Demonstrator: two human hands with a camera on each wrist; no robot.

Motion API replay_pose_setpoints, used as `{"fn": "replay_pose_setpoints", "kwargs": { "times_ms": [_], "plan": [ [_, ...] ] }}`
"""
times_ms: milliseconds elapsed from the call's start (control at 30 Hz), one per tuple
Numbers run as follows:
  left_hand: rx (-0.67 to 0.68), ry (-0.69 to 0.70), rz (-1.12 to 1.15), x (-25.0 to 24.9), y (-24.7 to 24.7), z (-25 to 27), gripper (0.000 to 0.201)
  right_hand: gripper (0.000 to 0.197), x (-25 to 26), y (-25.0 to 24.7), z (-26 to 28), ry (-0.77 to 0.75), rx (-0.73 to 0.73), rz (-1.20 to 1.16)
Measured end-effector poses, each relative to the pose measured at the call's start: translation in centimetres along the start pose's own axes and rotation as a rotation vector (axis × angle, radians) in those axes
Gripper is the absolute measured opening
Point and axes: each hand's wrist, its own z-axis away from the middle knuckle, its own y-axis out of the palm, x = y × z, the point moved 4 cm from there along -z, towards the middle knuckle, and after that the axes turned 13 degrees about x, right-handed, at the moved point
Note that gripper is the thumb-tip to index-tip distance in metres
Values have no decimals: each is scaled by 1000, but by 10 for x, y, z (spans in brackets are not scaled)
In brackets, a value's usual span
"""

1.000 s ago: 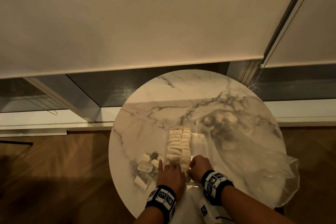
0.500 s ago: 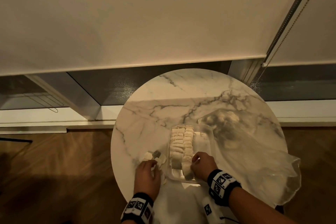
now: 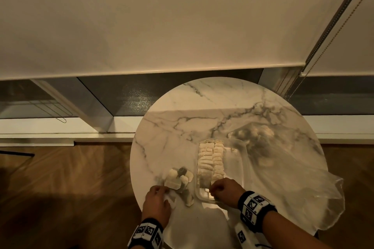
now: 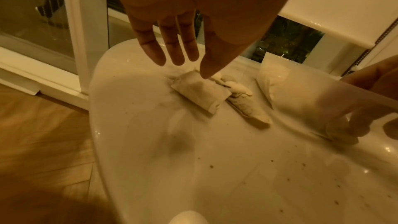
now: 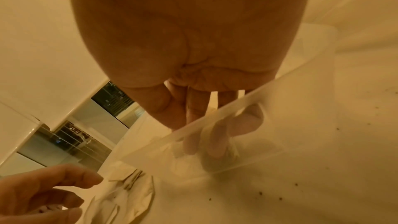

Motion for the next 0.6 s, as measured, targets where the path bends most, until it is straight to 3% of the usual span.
{"fn": "replay_pose_setpoints", "kwargs": {
  "times_ms": [300, 467, 600],
  "plan": [
    [106, 185, -176, 2, -3, -1, 36, 28, 6, -1, -3, 26, -90, 45],
    [175, 210, -292, 4, 3, -6, 33, 19, 15, 1, -6, -3, -161, 18],
    [154, 230, -291, 9, 2, -10, 26, 8, 23, 7, -6, -45, -184, 12]
  ]
}}
